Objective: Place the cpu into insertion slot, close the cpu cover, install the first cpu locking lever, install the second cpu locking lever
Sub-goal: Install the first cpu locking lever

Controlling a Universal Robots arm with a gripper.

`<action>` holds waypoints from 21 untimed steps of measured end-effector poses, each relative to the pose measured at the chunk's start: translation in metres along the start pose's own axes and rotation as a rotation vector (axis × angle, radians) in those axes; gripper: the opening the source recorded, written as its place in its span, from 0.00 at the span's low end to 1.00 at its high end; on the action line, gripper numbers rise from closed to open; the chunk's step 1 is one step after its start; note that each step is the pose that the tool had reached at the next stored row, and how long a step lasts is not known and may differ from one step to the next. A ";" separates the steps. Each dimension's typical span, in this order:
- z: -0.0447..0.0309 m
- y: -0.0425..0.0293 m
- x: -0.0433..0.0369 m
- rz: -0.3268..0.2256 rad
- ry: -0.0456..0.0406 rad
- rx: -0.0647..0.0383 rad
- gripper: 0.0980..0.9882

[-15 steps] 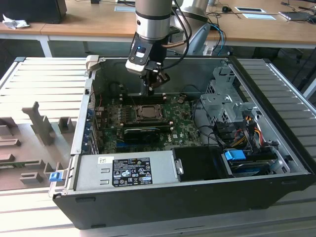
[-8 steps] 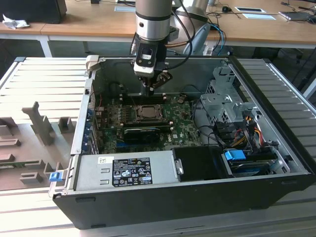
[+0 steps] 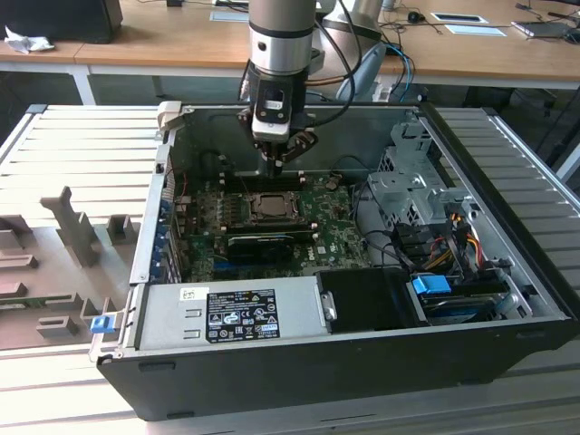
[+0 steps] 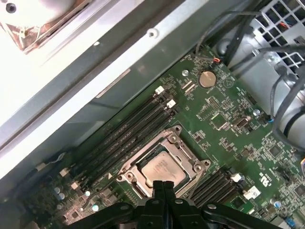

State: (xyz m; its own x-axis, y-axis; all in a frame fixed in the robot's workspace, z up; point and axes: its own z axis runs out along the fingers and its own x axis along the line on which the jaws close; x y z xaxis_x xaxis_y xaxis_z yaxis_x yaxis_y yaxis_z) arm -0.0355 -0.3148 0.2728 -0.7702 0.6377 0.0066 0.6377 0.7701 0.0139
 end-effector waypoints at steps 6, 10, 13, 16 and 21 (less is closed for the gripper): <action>0.0001 0.0000 0.0000 -0.074 0.0010 0.000 0.01; 0.0002 0.0000 0.0000 -0.120 0.0017 0.001 0.01; 0.0001 0.0000 0.0000 -0.145 0.0020 0.001 0.01; 0.0002 0.0000 0.0000 -0.190 0.0026 0.001 0.01; 0.0004 0.0000 0.0000 -0.260 0.0036 0.002 0.01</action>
State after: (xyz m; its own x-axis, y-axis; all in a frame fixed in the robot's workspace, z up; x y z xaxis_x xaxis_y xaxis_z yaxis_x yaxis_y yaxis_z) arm -0.0355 -0.3148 0.2723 -0.9083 0.4182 0.0066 0.4183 0.9082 0.0139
